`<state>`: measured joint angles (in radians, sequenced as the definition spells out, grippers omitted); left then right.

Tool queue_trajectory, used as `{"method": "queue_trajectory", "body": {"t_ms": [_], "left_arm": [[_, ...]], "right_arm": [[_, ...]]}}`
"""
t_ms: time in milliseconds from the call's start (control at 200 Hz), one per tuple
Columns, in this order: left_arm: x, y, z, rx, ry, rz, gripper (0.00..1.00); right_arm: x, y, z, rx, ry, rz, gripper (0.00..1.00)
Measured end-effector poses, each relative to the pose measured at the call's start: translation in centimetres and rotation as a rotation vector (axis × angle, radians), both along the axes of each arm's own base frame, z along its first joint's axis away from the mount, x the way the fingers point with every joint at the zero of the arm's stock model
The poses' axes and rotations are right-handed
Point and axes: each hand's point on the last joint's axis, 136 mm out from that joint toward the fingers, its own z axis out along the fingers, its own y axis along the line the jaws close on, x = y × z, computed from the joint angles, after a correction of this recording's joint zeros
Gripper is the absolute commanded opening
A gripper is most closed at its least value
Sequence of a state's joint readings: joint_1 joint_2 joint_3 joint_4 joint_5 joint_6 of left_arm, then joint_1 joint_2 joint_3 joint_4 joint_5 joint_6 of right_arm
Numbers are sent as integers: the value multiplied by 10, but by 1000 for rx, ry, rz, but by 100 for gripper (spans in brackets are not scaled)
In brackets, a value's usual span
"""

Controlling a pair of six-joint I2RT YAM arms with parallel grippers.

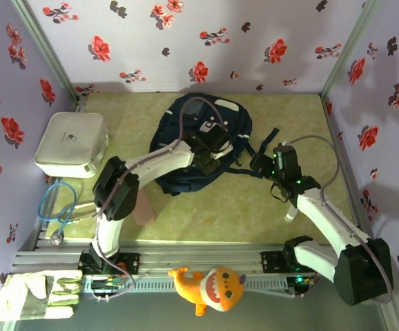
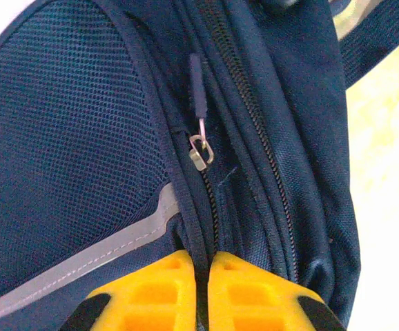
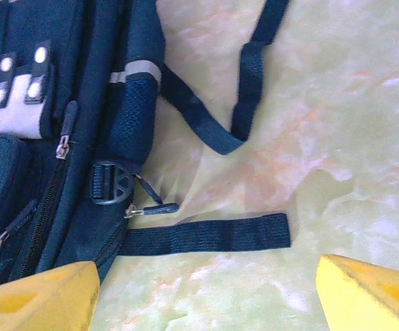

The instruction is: Pack the student bag

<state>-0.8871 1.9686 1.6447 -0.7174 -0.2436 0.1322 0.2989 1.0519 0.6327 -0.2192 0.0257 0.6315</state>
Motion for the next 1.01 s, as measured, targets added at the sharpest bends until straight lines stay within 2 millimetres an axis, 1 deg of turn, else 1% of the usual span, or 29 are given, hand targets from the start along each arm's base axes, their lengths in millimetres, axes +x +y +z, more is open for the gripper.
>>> {"method": "queue_trajectory", "body": {"t_ms": [115,190,350,425,530,585,635,750,835,945,1005], "left_arm": [[0,19,19,-48,-10,24,0],[0,30,30,-84,-18,38,0],[-7,45,45,-165,-20,55,0],[-11,50,48,-198,-16,60,0],[-14,52,50,-229,-13,60,0],[-15,51,50,-240,-12,61,0],[-16,51,49,-249,-8,64,0],[-15,50,49,-263,-6,68,0],[-15,49,49,-271,-5,68,0],[-14,49,50,-276,-5,73,0],[-14,49,49,-280,0,73,0]], "right_arm": [[7,19,1,50,-2,80,81],[15,31,3,78,1,131,80],[49,64,21,148,-28,247,70],[64,78,28,180,-43,290,67],[78,94,32,214,-57,341,63],[85,103,33,228,-60,368,56],[92,110,33,244,-60,387,53],[109,125,32,272,-59,430,52],[118,130,30,280,-55,442,51],[127,134,28,277,-56,451,57],[129,135,28,270,-61,458,57]]}}
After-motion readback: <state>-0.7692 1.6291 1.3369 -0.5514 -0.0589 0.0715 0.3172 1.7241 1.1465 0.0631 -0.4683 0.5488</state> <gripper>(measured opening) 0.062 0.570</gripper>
